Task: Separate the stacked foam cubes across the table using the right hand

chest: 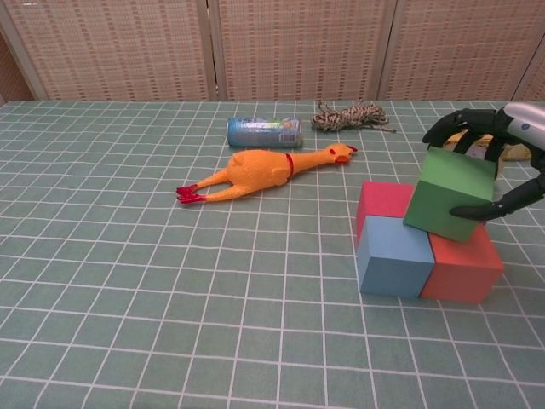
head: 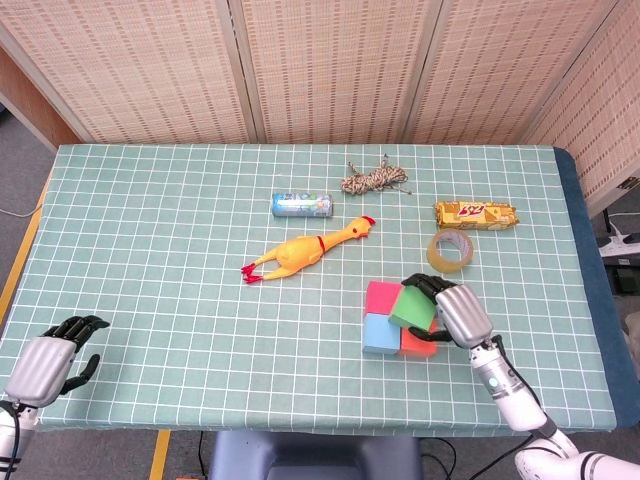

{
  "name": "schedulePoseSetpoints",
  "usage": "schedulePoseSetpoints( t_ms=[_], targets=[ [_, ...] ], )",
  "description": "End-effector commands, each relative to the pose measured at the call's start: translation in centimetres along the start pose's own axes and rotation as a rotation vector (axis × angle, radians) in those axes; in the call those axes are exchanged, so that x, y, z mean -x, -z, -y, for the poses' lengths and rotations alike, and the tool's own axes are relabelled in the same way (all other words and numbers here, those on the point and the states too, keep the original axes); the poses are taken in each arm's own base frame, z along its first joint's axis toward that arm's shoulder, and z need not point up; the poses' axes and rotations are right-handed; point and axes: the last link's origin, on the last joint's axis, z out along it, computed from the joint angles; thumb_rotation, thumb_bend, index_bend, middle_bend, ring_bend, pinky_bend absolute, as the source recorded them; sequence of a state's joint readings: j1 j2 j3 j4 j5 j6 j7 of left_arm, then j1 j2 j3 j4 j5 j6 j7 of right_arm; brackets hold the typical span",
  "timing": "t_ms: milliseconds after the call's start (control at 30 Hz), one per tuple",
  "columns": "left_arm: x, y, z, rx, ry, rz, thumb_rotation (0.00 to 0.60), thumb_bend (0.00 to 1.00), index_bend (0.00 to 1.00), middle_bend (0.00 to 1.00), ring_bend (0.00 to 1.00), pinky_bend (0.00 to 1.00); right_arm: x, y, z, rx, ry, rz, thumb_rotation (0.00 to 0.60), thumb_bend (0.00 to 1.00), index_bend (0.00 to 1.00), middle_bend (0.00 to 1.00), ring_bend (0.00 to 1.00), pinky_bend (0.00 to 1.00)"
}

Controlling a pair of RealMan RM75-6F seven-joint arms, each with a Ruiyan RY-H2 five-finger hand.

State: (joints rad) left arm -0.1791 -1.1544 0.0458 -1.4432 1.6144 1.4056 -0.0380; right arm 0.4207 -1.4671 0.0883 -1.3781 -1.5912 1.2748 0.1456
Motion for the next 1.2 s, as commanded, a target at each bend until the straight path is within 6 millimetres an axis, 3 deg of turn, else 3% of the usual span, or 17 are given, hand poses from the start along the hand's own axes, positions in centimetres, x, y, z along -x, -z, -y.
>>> schedulePoseSetpoints(
  t_ms=[33,200,367,533,800,967,1067,1200],
  targets=[
    [0.0,0.0,0.0,0.000,0.001,-0.001,0.600,0.46,0.27,0.25,0.23,0.44,-0.2,0.1,0.1,-0.013,0.009,-0.029,0.600,0.13,0.36,0.39,0.43,0.67],
    [-0.1,0.0,0.0,-0.001,0.003,-0.004,0.600,0.46,0.27,0.25,0.23,0.44,-1.2,0.9,0.5,-0.060,0.021,-0.101,0.600,0.17,0.44,0.46,0.50,0.73],
    [-0.1,0.0,0.0,0.001,0.002,-0.004,0.600,0.46,0.27,0.25,0.23,0.44,-2.5,2.7,-0.1,-0.041,0.112,-0.155,0.600,0.17,0.46,0.47,0.50,0.73],
    [-0.1,0.0,0.0,0.001,0.004,-0.006,0.600,0.46,0.27,0.25,0.23,0.44,-3.8,5.2,-2.7,0.118,0.340,-0.136,0.600,0.17,0.46,0.47,0.50,0.73],
    [-0.1,0.1,-0.3,0.013,0.006,-0.010,0.600,0.46,0.27,0.25,0.23,0.44,-4.9,8.8,-7.2,0.374,0.383,-0.006,0.600,0.17,0.46,0.47,0.50,0.73],
    [0.0,0.1,-0.3,0.013,0.006,-0.005,0.600,0.46,0.27,0.25,0.23,0.44,-4.4,10.3,-8.8,0.450,0.421,0.072,0.600,0.17,0.38,0.44,0.44,0.72],
    [0.0,0.1,-0.3,0.011,0.007,-0.004,0.600,0.46,0.27,0.25,0.23,0.44,-4.2,10.8,-9.2,0.471,0.422,0.106,0.600,0.17,0.30,0.36,0.36,0.66],
    [0.1,0.0,-0.4,0.017,0.003,0.001,0.600,0.46,0.27,0.25,0.23,0.44,-4.3,10.7,-9.2,0.450,0.392,0.109,0.600,0.17,0.14,0.21,0.18,0.56]
  ],
)
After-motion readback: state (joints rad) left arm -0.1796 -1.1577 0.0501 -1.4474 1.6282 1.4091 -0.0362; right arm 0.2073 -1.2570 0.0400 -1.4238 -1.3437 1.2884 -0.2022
